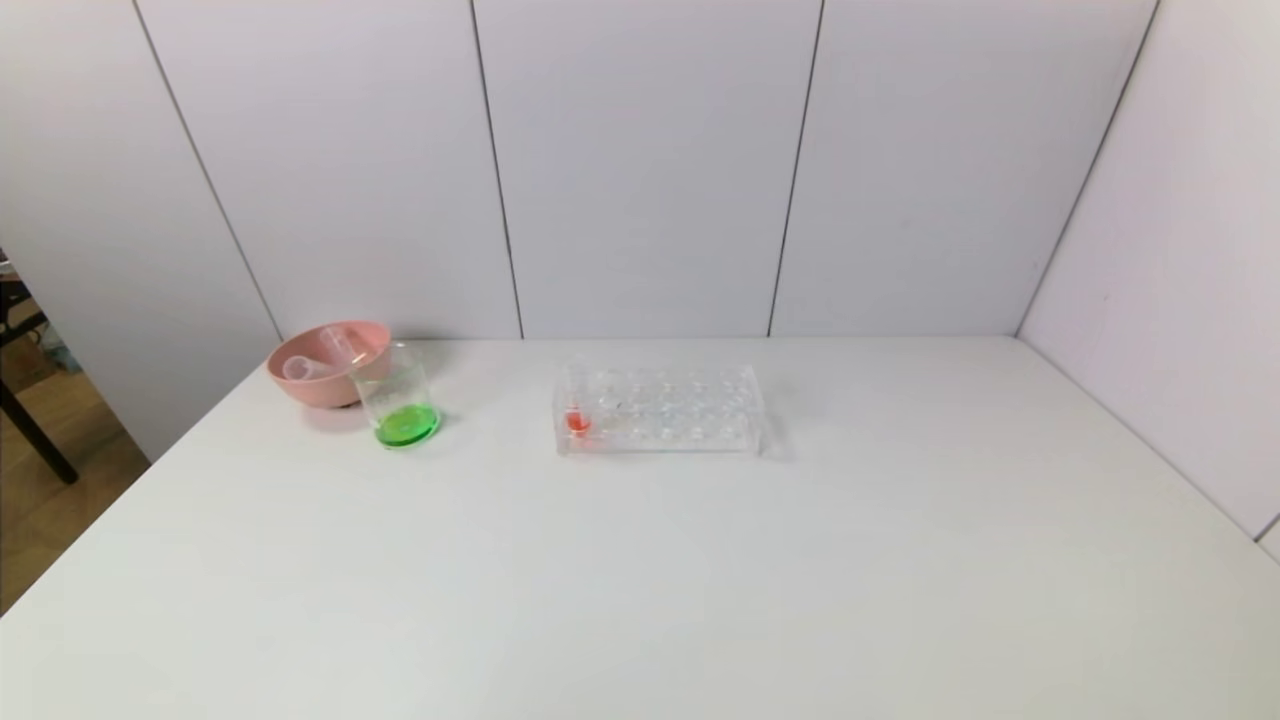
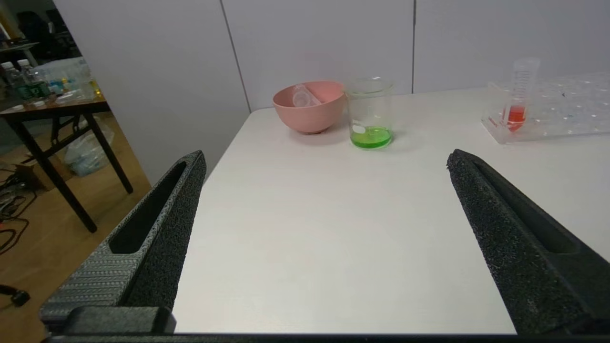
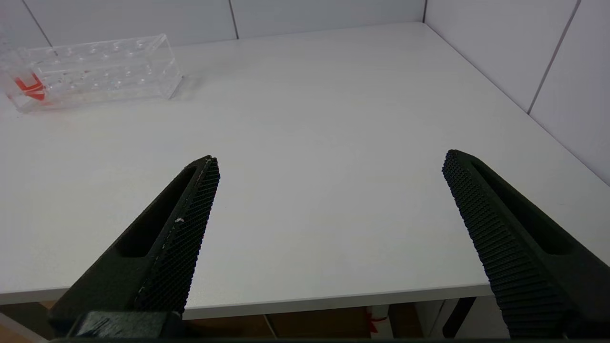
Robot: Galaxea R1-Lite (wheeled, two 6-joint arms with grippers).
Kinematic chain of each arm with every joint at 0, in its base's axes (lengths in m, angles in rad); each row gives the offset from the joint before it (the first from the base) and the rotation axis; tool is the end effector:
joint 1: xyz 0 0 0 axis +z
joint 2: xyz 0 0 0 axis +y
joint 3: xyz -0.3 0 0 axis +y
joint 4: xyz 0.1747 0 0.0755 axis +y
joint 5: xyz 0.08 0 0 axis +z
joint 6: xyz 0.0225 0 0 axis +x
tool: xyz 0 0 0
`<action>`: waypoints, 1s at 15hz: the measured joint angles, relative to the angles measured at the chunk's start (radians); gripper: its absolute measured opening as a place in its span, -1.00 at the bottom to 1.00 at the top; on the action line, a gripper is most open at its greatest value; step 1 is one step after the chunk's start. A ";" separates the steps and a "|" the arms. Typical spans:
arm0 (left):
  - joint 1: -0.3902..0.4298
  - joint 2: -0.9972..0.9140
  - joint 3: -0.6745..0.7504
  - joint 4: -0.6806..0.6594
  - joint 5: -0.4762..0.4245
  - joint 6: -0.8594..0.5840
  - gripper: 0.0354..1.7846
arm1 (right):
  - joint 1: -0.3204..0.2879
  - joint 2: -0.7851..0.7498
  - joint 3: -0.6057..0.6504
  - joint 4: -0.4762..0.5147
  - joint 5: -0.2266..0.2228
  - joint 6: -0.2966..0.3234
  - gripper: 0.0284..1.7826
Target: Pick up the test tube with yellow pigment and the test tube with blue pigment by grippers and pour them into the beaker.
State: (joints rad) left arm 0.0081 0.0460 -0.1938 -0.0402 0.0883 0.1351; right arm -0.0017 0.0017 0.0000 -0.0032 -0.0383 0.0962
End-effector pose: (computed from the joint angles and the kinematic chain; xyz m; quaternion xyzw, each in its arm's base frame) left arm -0.0374 0.0017 0.1333 0.0634 -0.0903 0.0542 0.9924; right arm -0.0227 -0.0008 0.0759 0.0481 -0.0017 -0.0199 0.9986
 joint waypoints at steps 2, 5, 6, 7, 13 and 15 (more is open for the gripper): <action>-0.001 -0.028 0.118 -0.114 -0.026 -0.010 0.98 | 0.000 0.000 0.000 0.000 0.000 0.000 0.92; -0.002 -0.044 0.185 -0.077 -0.037 -0.043 0.98 | 0.000 0.000 0.000 0.000 0.000 0.000 0.92; -0.002 -0.046 0.189 -0.040 -0.050 -0.069 0.98 | 0.000 0.000 0.000 0.000 0.000 0.000 0.92; -0.003 -0.046 0.191 -0.011 -0.059 -0.113 0.98 | 0.000 0.000 0.000 0.000 0.000 0.000 0.92; -0.002 -0.048 0.193 0.023 -0.060 -0.216 0.98 | 0.000 0.000 0.000 0.000 0.000 0.000 0.92; -0.002 -0.048 0.193 0.023 -0.060 -0.221 0.98 | 0.000 0.000 0.000 0.000 0.000 0.000 0.92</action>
State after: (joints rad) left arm 0.0057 -0.0017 -0.0004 -0.0172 0.0283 -0.0855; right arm -0.0017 0.0017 0.0000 -0.0032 -0.0379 0.0957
